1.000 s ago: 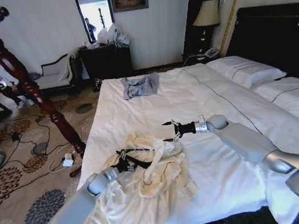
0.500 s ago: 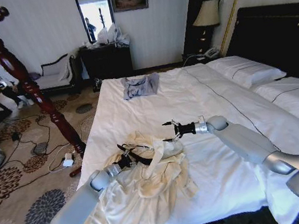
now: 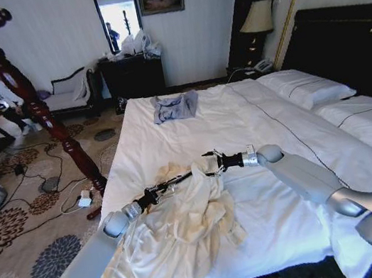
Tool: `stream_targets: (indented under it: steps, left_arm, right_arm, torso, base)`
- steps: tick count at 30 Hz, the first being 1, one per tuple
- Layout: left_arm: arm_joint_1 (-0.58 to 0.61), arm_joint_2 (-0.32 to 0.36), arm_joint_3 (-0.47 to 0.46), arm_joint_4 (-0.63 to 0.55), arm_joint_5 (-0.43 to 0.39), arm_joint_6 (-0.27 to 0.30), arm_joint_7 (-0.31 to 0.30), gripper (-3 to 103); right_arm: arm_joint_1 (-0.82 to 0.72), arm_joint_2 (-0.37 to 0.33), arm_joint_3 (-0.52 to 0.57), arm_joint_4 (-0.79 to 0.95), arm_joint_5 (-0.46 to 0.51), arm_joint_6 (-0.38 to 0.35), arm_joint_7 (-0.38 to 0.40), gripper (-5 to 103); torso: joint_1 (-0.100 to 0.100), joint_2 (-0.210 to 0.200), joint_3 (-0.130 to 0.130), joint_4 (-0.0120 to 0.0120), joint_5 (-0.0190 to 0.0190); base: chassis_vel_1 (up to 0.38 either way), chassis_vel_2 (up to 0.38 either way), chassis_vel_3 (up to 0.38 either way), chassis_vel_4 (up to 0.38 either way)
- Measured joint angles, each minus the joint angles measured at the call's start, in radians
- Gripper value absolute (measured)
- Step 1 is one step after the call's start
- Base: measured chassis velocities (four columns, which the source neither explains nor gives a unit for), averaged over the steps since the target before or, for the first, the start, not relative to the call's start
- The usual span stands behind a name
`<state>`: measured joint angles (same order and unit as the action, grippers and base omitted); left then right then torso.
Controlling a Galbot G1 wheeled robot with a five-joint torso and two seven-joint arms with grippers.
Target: Pick up the clothes from the bed and hang them on the clothes hanger.
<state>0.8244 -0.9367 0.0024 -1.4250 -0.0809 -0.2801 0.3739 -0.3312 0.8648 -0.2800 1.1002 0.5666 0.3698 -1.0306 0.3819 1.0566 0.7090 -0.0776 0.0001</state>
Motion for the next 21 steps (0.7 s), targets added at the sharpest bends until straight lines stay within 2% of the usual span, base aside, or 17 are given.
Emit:
stream_targets:
  steps: [8,16,21]
  left_arm:
    - [-0.018,-0.022,0.022,-0.024,-0.013,0.000,0.009,16]
    - [0.002,0.058,0.044,-0.115,-0.038,0.013,0.017,15]
    - [0.017,0.074,0.034,-0.131,-0.041,0.014,0.018,15]
  right_arm:
    - [-0.001,0.003,-0.007,0.019,0.000,0.002,0.006,100]
    - [0.014,-0.007,0.007,0.019,-0.013,0.016,0.074,100]
    - [0.019,-0.010,0.006,0.024,-0.008,0.020,0.099,100]
  torso:
    - [0.000,0.000,0.000,-0.0002,-0.0002]
    - [0.000,0.000,0.000,-0.0001,-0.0003]
    - [0.000,0.000,0.000,-0.0001,-0.0002]
  base:
    - [0.000,0.000,0.000,0.000]
    - [0.000,0.000,0.000,0.000]
    - [0.000,0.000,0.000,0.000]
